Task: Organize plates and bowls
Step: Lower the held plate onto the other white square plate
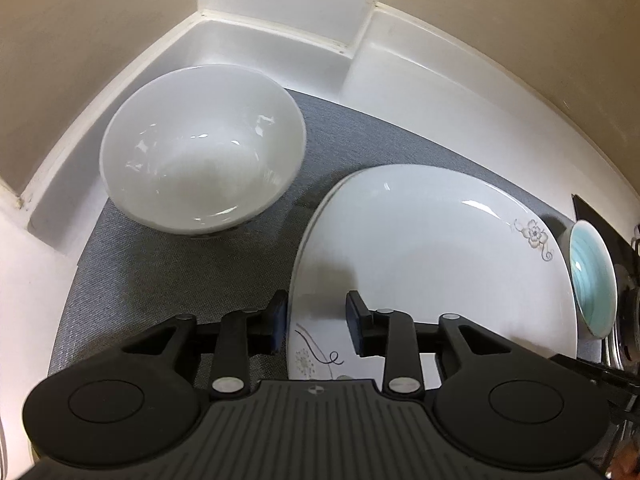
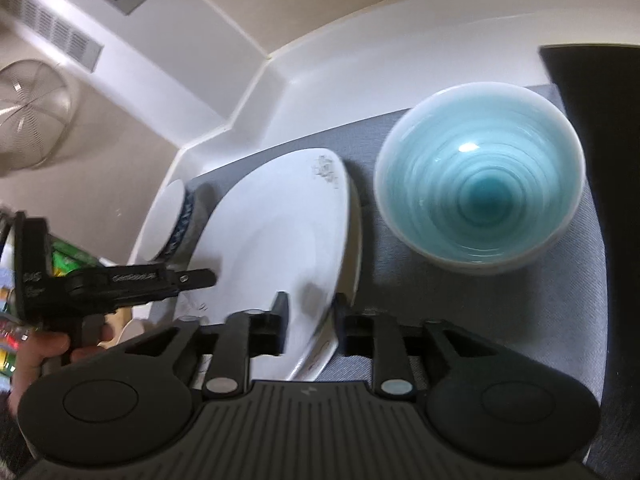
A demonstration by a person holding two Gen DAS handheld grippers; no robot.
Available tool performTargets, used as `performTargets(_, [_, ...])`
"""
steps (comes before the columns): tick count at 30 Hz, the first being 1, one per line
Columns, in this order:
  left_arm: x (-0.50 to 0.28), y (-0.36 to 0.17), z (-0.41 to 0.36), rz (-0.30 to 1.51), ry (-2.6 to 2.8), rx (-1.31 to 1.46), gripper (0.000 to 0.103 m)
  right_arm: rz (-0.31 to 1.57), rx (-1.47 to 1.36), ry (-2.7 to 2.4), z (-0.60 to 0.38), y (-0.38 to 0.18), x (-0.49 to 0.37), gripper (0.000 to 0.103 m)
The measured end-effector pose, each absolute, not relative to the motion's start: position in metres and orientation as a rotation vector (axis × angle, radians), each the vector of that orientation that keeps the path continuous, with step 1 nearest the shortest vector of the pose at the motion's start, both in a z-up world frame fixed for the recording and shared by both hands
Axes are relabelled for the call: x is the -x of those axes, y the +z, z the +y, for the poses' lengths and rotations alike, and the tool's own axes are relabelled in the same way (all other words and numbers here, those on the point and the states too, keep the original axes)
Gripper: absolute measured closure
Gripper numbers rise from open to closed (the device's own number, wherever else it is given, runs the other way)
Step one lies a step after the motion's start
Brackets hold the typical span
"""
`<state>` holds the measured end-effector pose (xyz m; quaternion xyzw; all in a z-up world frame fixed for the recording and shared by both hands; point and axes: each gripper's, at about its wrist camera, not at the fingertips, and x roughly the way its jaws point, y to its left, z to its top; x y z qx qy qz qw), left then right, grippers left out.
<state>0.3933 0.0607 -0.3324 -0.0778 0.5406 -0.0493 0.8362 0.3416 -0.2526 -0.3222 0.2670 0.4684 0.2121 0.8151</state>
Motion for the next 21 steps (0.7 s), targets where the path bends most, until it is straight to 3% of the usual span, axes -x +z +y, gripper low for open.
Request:
performTargets(2, [-0.393, -0.336, 0.059, 1.144, -0.116, 0.158, 0.059, 1.014, -0.562, 0.453, -0.252, -0.318, -0.343, 0.068])
performTargets(5, [-0.388, -0.339, 0.058, 1.143, -0.122, 0.177, 0.057, 1.033, -0.539, 0.426, -0.253, -0.314, -0.343, 0.065])
performTargets(11, [-0.378, -0.342, 0.065, 1.149, -0.107, 0.234, 0.058, 0.985, -0.570, 0.462, -0.259, -0.302, -0.332, 0.055])
performTargets(17, [-0.360, -0.333, 0.060, 1.110, -0.075, 0.149, 0.064, 0.958, -0.565, 0.441, -0.266, -0.304, -0.320, 0.055])
performTargets(19, [-0.352, -0.330, 0.061, 1.101, -0.064, 0.134, 0.067, 0.977, -0.545, 0.426, -0.266, -0.308, -0.317, 0.060])
performTargets(21, [-0.345, -0.327, 0.059, 1.079, -0.059, 0.101, 0.066, 0.987, -0.542, 0.413, -0.267, -0.313, -0.313, 0.080])
